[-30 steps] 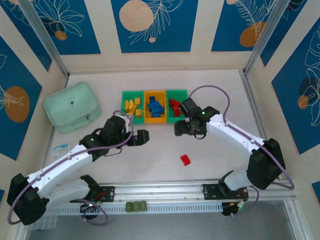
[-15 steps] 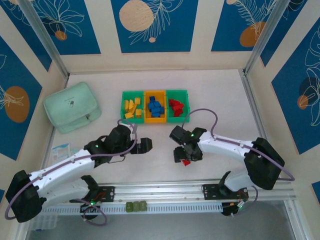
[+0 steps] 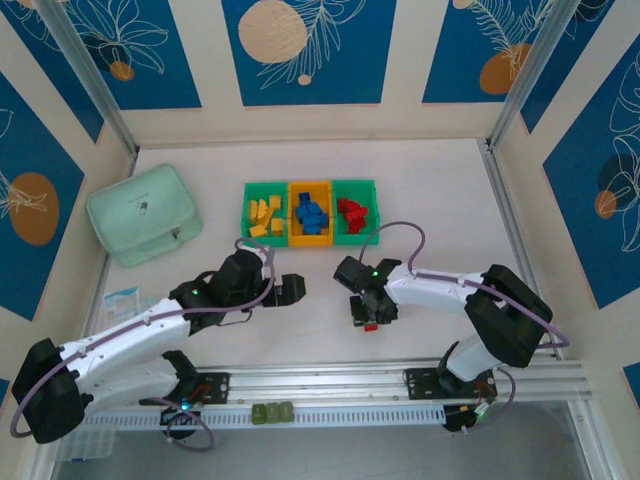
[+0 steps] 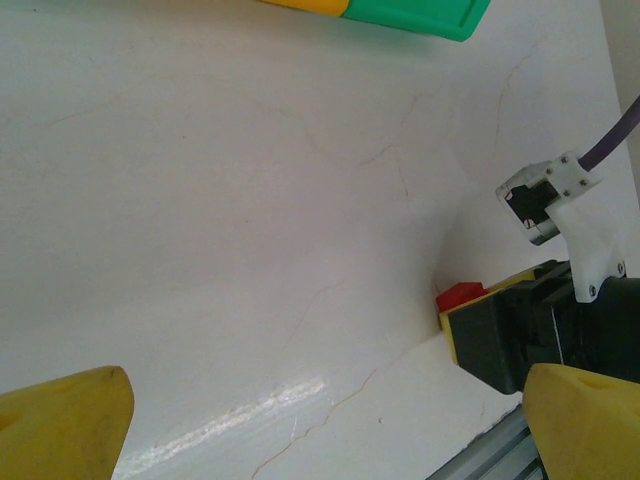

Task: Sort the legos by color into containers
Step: Pick up the lego from the bottom-center of the table, then place the lego in the container.

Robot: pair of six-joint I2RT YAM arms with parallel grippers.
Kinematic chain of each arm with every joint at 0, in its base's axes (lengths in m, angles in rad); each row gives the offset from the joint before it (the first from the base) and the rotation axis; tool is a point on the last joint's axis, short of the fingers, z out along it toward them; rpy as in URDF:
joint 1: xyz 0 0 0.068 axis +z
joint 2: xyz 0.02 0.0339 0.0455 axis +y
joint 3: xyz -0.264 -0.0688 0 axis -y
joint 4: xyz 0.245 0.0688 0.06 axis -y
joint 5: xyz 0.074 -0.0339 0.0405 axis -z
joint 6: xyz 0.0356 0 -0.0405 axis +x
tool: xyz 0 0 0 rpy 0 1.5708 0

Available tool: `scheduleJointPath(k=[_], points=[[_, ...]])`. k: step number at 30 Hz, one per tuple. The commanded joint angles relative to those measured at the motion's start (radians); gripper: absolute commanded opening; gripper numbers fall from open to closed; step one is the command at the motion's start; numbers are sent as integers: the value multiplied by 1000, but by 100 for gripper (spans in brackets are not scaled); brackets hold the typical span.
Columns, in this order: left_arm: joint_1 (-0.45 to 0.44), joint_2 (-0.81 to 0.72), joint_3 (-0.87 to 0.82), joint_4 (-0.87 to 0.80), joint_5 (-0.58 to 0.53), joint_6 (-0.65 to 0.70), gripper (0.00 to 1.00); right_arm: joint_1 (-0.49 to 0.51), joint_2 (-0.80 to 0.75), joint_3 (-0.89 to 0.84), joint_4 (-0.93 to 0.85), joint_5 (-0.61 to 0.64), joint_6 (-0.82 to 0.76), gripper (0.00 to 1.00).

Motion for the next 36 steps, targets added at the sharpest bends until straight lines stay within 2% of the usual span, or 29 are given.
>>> scheduleJointPath(k=[1, 5, 9, 14, 18, 29, 36], points=[[-10, 10, 9, 9, -17, -1, 99, 2, 10, -19, 18, -16, 1, 32], [-10, 13, 23, 0, -20, 13, 99, -4, -15, -3, 8, -10, -16, 25], [-5, 4, 40, -14, -31, 32, 99, -37, -59, 37, -19, 2, -50, 24], [10, -3, 98, -58, -64, 73, 99, -125, -102, 136, -37, 6, -140, 24], [30, 6, 140, -85, -84, 99, 99, -199, -73, 234, -32, 35, -210, 24], [141, 38, 189, -94, -48, 129, 99, -400, 162, 555, 63, 85, -362, 24], [228, 75, 191, -65, -2, 130, 99, -458, 391, 805, 41, 92, -412, 25]])
